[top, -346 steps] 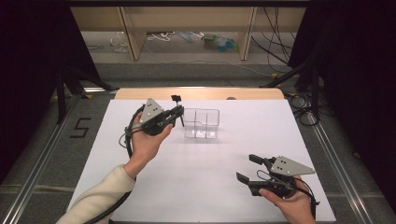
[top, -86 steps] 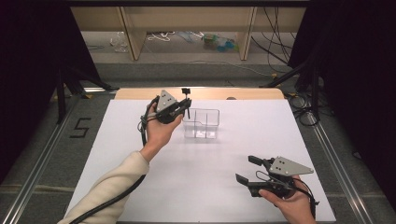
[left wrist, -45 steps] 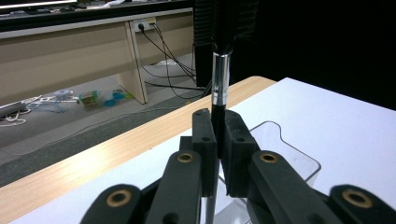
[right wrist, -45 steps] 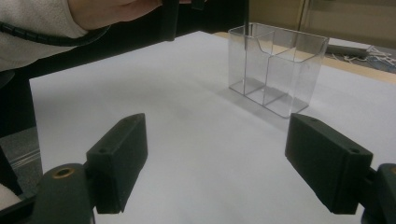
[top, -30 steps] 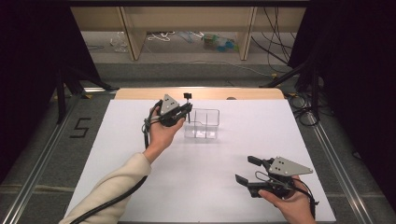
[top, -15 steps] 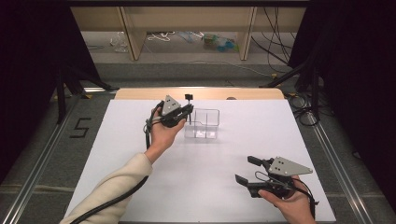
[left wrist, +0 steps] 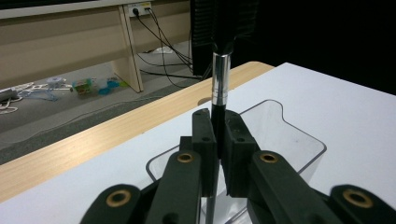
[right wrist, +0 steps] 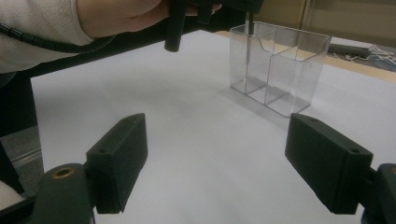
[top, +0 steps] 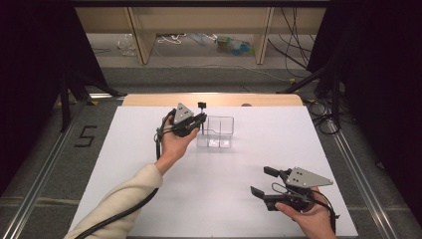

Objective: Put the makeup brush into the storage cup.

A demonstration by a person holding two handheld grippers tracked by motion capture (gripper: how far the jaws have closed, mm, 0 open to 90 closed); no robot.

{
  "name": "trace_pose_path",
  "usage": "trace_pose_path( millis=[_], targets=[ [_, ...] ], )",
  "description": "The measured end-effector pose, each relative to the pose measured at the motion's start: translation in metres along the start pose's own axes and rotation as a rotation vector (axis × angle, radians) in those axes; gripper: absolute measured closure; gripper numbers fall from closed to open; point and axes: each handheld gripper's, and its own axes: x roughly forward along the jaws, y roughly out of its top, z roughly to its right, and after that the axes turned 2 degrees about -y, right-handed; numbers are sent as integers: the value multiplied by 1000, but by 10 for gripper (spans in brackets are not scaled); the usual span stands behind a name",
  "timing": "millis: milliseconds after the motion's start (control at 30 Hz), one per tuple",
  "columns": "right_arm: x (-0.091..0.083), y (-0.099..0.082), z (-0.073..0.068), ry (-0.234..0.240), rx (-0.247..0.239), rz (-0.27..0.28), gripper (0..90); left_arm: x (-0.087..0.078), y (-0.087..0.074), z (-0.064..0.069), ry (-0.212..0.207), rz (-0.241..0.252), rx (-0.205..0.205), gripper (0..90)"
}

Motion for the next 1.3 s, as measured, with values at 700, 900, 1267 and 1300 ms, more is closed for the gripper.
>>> trace_pose_path(
  millis=[700,900,1267,1300],
  targets=[
    [0,0,0,7,2,9,220,-1,1,-1,3,-43,-37,557],
    [0,0,0,10,1,8,219,-9,3,-1,22,-82,-77,209],
    [-1,0,0,3,-1,-15,217,-16,-1,-2,2,-122,-46,151],
    [-1,0,0,4,-1,-15,216,-17,-2,-3,3,-125,-38,150]
  ],
)
